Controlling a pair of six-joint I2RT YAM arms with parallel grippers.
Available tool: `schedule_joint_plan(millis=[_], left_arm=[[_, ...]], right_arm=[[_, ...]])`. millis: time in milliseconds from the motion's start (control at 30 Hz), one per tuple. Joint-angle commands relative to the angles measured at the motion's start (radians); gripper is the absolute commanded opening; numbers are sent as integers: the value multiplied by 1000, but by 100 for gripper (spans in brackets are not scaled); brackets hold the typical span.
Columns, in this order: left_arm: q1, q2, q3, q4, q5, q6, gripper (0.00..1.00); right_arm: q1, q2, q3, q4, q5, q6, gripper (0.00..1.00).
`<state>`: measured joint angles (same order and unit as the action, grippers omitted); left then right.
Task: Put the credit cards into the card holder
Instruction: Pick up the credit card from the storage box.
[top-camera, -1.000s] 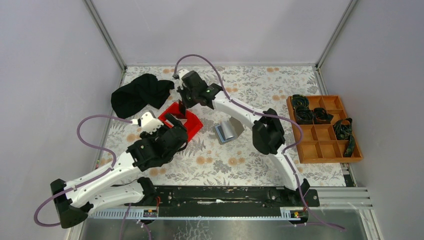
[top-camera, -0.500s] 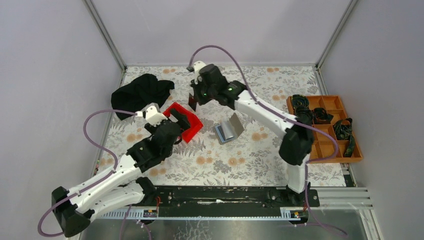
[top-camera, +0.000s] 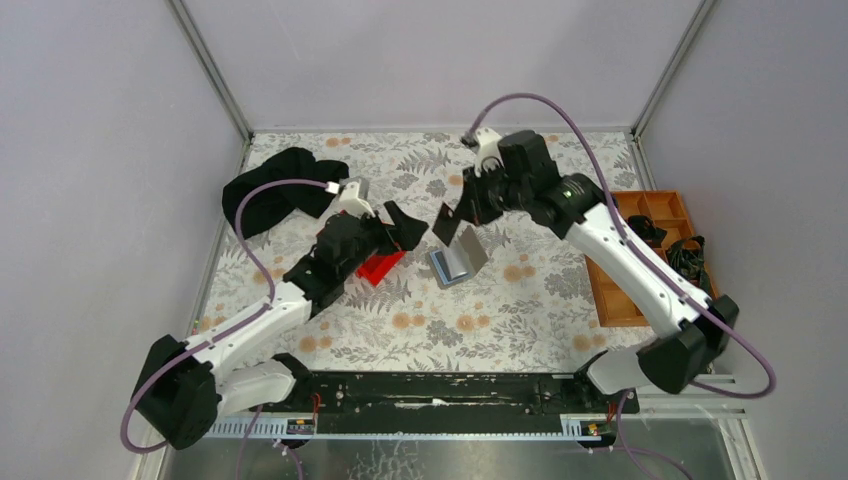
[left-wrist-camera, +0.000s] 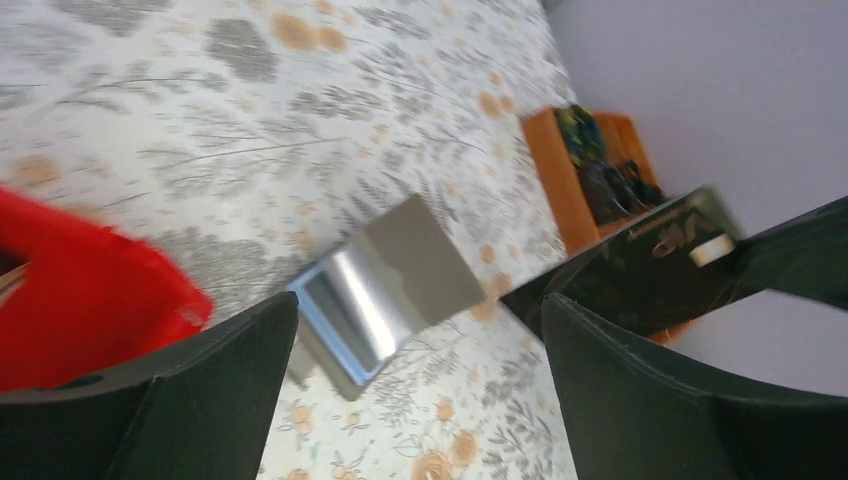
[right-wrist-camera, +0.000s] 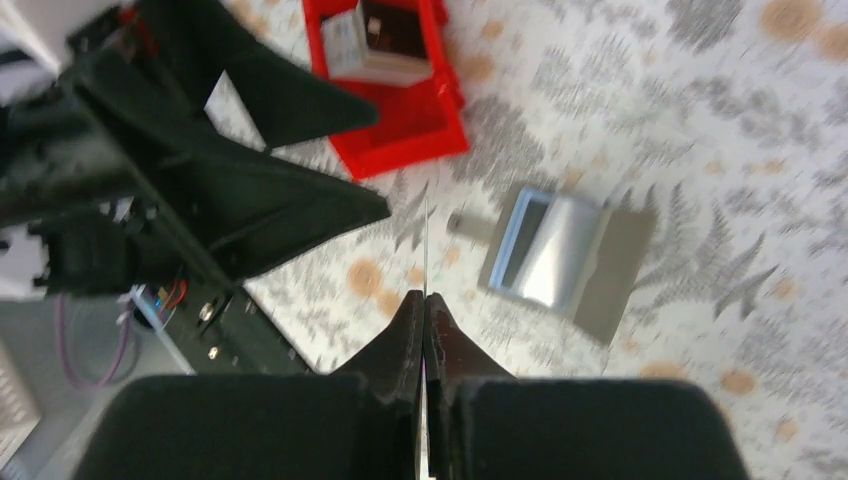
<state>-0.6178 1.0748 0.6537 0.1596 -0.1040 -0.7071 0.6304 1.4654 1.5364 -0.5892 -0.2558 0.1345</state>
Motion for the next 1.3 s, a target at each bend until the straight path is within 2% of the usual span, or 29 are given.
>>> schedule_joint_plan(millis=[0,200,500,833,1133,1267], left_arm=[[20,64,5,283,367,63,97],[29,92,-10,398,537,39,94],[35,139,-38,482,763,-28,85],[38,185,-48,528,857,-61,78],[42,268,-36,607,959,-121,67],[51,283,-45,644,978,-141,59]], right_arm=[[-47,-109,-102,-81,-165,39,0],[-121,-209,-217,-101,-290,64,0],[-172,-232,-287,-64,-426,127,0],[-195,-225,-321,-8,-542,173,0],[-199,-201,-336,36,-605,198,0],[-199,-186,-336,37,-614,199,0]])
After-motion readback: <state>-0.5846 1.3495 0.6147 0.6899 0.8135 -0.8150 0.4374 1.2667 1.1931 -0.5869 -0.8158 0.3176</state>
